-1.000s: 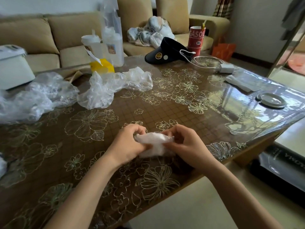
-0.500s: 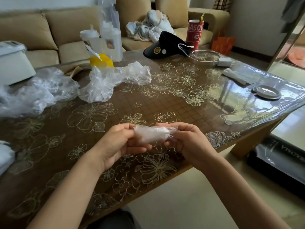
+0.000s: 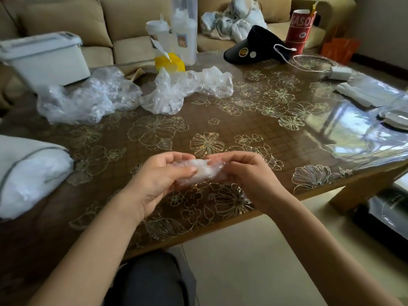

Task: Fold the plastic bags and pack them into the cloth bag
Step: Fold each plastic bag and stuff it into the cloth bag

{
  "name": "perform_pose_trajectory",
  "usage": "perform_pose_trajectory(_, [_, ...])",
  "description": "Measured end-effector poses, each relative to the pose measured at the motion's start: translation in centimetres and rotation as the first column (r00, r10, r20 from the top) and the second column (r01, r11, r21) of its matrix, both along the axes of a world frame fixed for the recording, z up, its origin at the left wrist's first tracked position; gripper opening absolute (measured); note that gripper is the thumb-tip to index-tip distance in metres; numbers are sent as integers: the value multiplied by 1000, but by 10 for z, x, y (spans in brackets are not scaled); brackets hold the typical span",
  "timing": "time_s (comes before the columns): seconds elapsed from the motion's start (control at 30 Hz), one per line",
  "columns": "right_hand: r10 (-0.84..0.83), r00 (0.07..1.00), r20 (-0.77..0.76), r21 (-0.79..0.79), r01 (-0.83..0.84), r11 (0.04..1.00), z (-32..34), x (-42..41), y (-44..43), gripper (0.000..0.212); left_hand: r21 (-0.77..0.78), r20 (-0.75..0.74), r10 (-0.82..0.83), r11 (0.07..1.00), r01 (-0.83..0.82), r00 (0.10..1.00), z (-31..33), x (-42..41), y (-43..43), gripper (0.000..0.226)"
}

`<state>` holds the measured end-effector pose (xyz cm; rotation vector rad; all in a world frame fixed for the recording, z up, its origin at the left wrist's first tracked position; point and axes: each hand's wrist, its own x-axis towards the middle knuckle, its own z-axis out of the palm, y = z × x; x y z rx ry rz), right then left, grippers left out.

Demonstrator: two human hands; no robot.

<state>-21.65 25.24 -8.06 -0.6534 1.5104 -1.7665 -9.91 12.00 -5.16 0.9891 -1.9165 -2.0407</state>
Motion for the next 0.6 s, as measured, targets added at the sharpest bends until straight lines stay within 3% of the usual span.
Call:
perform_pose_trajectory(0.17, [16,997,-80,80,-9,997,11,5,-18,21,-261,-22,13,965,-18,1000,-4,20,-14,25])
perform_pose_trajectory(0.3, [338,908,-249,265,-272,925,11,16,-36,37,-278,-65,10,960,-28,998,-6,28,-22,25])
perform_pose_trajectory(0.47, [287,921,-262,235,-228,945,5,24,-57,22,-284,-88,99,951,-121,991,-8,44,-38,19])
perform_pose_trajectory(0.5, [276,923,-268,238,-214,947,3,25,-63,21,-387,-100,162,903,-189,982,-6,49,-42,16])
perform_pose_trajectory(0.53, [264,926,-268,238,-202,950,2,26,-68,21,-564,-109,245,783,-263,963,-4,54,-47,13])
perform_pose_trajectory(0.6, [242,934,-263,237,-180,955,2,30,-78,19,-866,-151,412,384,-322,898,3,66,-61,20])
